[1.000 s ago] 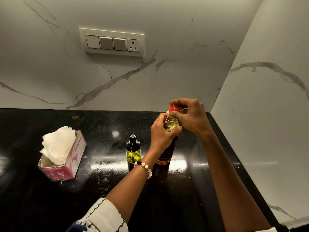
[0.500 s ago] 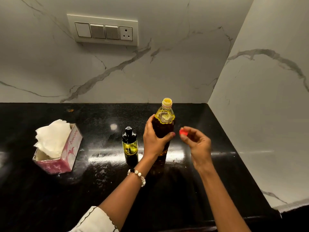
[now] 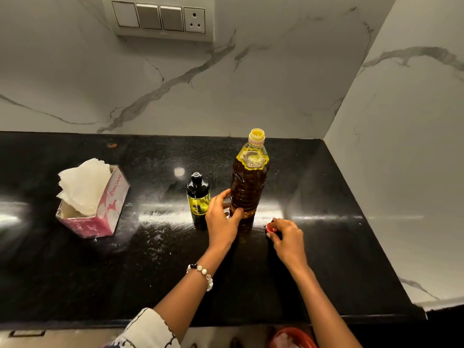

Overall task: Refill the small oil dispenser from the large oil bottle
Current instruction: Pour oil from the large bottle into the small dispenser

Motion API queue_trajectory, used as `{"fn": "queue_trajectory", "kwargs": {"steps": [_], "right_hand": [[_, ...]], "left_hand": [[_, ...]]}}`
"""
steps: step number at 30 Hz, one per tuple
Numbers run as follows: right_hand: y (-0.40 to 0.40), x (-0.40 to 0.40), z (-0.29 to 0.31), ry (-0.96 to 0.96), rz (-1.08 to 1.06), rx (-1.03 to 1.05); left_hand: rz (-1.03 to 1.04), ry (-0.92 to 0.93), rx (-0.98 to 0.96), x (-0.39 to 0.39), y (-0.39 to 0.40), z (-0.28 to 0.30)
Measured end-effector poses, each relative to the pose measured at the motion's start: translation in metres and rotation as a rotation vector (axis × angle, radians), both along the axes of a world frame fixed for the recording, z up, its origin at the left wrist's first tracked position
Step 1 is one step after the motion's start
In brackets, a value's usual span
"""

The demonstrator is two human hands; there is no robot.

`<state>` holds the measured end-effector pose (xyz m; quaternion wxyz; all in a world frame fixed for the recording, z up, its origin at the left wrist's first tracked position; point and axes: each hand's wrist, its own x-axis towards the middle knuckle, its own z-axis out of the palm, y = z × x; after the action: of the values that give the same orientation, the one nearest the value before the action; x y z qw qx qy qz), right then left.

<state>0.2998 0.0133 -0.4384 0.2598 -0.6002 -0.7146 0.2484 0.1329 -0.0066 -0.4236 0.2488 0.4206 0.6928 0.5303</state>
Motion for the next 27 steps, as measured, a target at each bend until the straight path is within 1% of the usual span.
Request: {"fn": "queue_trajectory", "kwargs": {"steps": [2,6,10,12,14,17,20,23,27], "right_hand": [[0.000,-0.001,-0.001,-0.017,0.013,0.005],[0.000,-0.006,0.004,-0.009,0.041,0.100],[-0.006,-0.034,0.029,0.141,0.225,0.132],[-0.012,-0.056,0.044,0.213,0.332,0.167],[-0.016,-0.079,0.055,0.271,0.391,0.212],[-0.013,-0.113,0.061,0.308,0.364,0.241],[-0.001,-0.143,0.062,0.276,0.272,0.214],[0.012,-0.166,0.062,0.198,0.217,0.144],[0.025,-0.183,0.059,0.043,0.182,0.107]], "left_hand": [[0.016,-0.004,0.008,-0.001,-0.004,-0.001],[0.078,-0.011,0.020,-0.005,-0.013,-0.001],[0.243,-0.096,0.080,-0.022,-0.024,0.005],[0.350,-0.102,0.104,-0.038,-0.027,0.007],[0.386,-0.072,0.082,-0.056,-0.026,0.008],[0.292,0.026,-0.041,-0.078,-0.020,0.008],[0.137,0.090,-0.119,-0.089,-0.014,0.007],[0.035,0.073,-0.146,-0.100,-0.007,0.004],[0.005,0.006,-0.136,-0.109,0.002,-0.003]]}}
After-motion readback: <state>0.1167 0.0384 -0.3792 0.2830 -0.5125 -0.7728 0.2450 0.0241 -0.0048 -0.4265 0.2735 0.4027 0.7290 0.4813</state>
